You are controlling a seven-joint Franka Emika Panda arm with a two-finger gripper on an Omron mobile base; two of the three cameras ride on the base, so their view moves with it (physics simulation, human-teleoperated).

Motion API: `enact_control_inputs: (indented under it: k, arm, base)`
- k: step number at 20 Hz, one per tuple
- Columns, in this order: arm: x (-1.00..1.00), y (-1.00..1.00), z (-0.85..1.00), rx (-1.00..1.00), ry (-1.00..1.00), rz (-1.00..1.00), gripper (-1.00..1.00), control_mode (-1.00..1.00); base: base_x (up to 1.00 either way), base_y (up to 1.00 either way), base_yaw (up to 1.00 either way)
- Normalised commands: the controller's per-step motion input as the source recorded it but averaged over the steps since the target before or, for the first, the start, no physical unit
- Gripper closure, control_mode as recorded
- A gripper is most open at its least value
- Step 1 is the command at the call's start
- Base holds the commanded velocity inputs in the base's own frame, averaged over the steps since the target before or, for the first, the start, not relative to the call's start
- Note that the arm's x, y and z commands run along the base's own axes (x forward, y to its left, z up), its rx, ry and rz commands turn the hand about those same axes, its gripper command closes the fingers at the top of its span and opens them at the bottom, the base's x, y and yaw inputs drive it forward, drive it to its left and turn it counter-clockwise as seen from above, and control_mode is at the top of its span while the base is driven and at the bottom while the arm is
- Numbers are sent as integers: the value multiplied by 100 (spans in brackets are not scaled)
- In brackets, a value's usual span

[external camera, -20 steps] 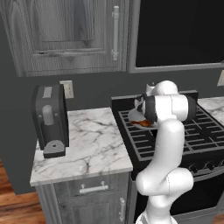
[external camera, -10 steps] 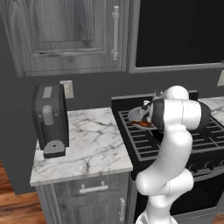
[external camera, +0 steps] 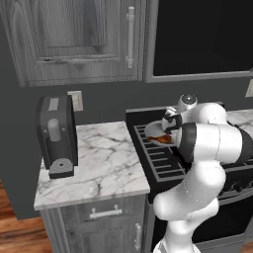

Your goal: Take the chicken drumsticks from the pan and place one on each plate on the dining counter.

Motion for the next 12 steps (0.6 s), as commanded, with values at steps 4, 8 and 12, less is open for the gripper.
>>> enact_control_inputs:
  k: [4,8,12]
  arm:
    - [-63,0,39,0,-1,0,100,-100]
    - [-87,1,13,-5,-12,2,100,-100]
    - [-87,4,13,-8,-12,6,100,-100]
  base:
    - [0,0,0]
    - [0,0,0]
    - [0,0,0]
